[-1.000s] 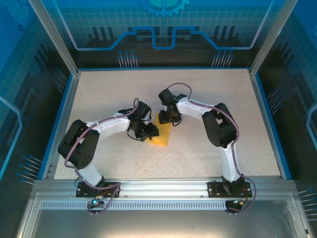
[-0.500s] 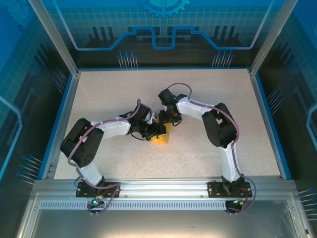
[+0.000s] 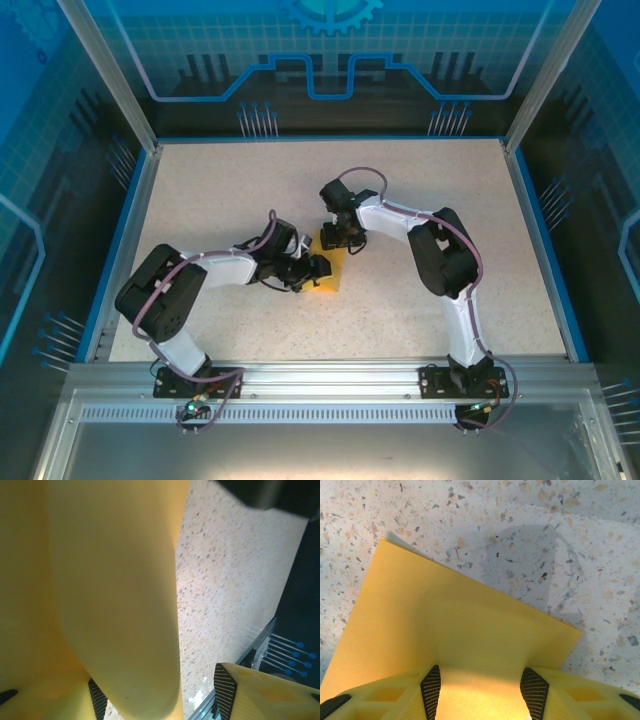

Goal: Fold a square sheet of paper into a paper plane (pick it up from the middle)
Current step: Fold the triangle a second time at the center of the table.

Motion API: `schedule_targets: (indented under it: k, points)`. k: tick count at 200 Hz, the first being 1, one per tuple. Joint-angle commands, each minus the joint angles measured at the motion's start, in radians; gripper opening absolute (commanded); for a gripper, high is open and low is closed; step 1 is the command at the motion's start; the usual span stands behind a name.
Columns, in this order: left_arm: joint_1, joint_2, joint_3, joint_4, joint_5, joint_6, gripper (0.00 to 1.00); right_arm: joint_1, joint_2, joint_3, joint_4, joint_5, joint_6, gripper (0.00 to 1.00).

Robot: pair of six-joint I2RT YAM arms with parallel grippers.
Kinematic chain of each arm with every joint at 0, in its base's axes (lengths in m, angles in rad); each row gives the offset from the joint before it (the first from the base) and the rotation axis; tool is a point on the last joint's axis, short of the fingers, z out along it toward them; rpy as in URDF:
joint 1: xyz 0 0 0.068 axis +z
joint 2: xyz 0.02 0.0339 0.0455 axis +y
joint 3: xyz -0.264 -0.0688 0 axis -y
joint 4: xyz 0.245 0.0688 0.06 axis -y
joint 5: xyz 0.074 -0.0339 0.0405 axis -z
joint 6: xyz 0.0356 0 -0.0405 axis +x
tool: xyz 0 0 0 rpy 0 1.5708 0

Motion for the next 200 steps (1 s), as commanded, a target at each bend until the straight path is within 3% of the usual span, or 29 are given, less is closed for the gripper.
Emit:
schedule_targets:
  k: [1,54,135,200]
  points:
    - [0.039,-0.05,-0.053,0.077,-0.012,-0.059,0.59,-0.014,0.078,-0.056,-0.033,-0.017,0.017,0.53]
    - [0.075,-0.042,-0.078,0.21,0.056,-0.107,0.57,-0.014,0.078,-0.058,-0.033,-0.019,0.018,0.52]
    - [0.085,-0.044,-0.067,0.289,0.144,-0.06,0.51,-0.014,0.077,-0.057,-0.033,-0.018,0.019,0.52]
    - [0.086,-0.031,-0.051,0.09,0.035,-0.025,0.35,-0.015,0.079,-0.056,-0.036,-0.017,0.023,0.52]
